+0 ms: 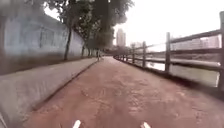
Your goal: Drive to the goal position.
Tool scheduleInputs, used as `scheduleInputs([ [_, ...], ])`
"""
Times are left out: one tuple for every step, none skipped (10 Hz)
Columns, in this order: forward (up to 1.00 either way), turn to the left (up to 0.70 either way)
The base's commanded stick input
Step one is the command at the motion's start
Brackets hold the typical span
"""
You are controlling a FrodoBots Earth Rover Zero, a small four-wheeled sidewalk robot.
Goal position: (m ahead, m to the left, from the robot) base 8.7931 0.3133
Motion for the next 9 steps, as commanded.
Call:
scheduleInputs([
  [0.7, 0.0],
  [0.7, 0.0],
  [0.7, 0.0],
  [0.7, 0.0],
  [0.7, 0.0],
  [0.7, 0.0],
  [0.7, 0.0],
  [0.7, 0.0],
  [0.7, 0.0],
])
